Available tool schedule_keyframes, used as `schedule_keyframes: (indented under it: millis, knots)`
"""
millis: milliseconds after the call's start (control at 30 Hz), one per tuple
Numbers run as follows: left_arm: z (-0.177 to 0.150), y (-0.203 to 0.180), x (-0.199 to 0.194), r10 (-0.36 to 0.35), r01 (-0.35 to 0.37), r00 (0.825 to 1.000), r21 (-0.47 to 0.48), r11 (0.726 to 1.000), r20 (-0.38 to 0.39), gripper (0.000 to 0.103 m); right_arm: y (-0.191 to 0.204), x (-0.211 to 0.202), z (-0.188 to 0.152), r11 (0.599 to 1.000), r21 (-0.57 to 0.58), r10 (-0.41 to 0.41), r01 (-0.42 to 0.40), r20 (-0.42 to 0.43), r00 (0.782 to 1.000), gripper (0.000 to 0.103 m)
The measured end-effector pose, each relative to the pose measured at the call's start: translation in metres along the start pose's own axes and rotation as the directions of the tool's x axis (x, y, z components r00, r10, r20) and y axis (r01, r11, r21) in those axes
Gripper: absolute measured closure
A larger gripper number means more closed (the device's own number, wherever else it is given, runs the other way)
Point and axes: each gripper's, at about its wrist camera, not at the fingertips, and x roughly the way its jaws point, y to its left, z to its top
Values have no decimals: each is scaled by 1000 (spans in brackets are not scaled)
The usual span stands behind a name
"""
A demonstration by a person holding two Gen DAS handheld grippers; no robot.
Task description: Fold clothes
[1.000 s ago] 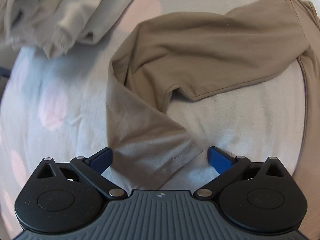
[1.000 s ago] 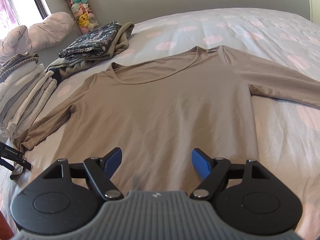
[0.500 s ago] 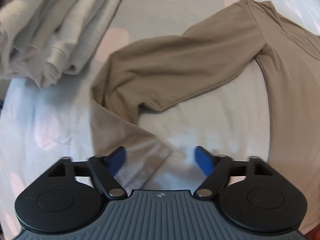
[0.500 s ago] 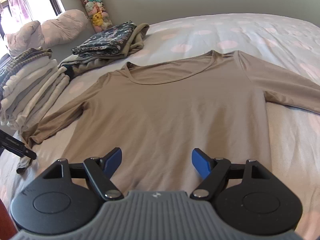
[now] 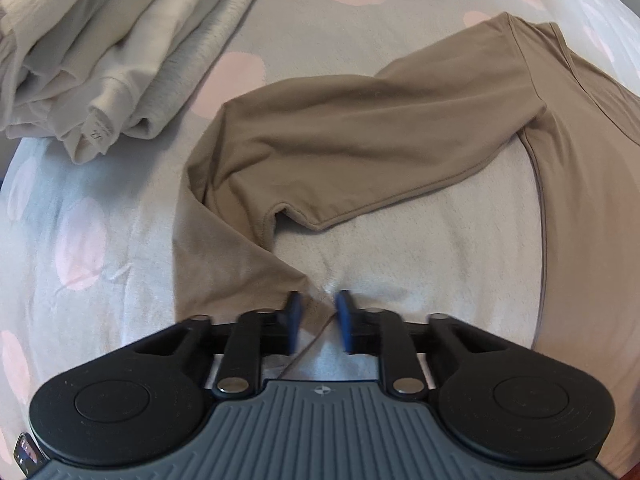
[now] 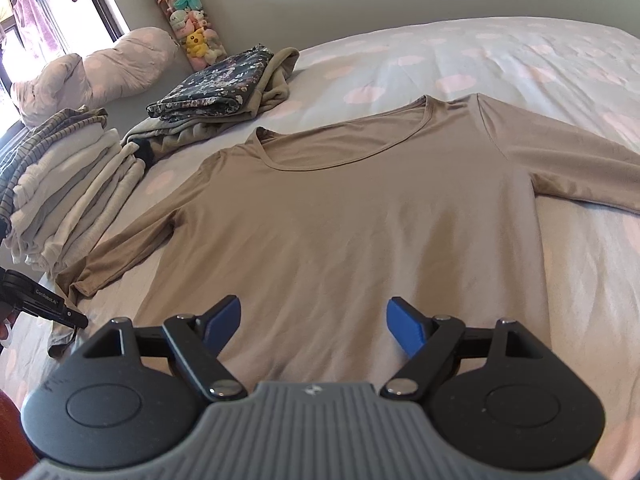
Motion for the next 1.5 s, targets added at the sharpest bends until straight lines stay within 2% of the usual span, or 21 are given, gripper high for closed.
schedule_keyframes:
  millis: [167, 333, 433, 500, 600, 833, 967, 1100, 1200, 1300, 1400, 1500]
  knots:
    - [5, 4, -30, -6, 6, 999, 8, 1000, 49, 100, 4, 1, 0, 1000, -25, -12, 11, -12, 1000, 21]
    - [36, 13, -80, -57, 55, 983, 12, 998, 175, 100, 2, 4, 0, 990, -61, -128, 125, -36, 991, 21]
    - [63, 3, -115, -91, 88, 962, 22, 996, 258, 100, 2, 3, 2, 972, -99, -216, 213, -24, 976, 20]
    - [76, 1, -137, -105, 97, 946, 40, 994, 308, 100, 0, 3, 3, 964, -107, -247, 243, -26, 969, 18]
    - [105, -11, -165, -131, 113, 918, 70, 991, 373, 100, -5, 4, 5, 964, -91, -253, 249, -43, 966, 18]
    - [141, -66, -224, -197, 119, 857, 189, 975, 477, 100, -9, 0, 7, 969, -75, -238, 235, -36, 971, 18]
    - [155, -113, -254, -280, 153, 827, 283, 947, 488, 100, -16, -4, 11, 970, -48, -239, 238, -28, 971, 18]
    - [168, -169, -262, -333, 153, 809, 373, 915, 484, 100, -23, -4, 16, 967, -42, -251, 249, -26, 968, 18]
    - [179, -210, -259, -375, 167, 800, 428, 888, 468, 100, -26, -5, 20, 954, -75, -293, 291, -17, 956, 18]
    - [186, -249, -246, -421, 193, 796, 476, 858, 434, 100, -36, -8, 25, 936, -75, -345, 345, 7, 939, 17]
    - [190, -284, -231, -456, 215, 799, 521, 826, 392, 100, -51, -8, 28, 945, -19, -325, 325, -3, 946, 16]
    - [191, -309, -208, -464, 229, 819, 548, 805, 339, 100, -60, -1, 27, 951, 5, -310, 310, -39, 950, 16]
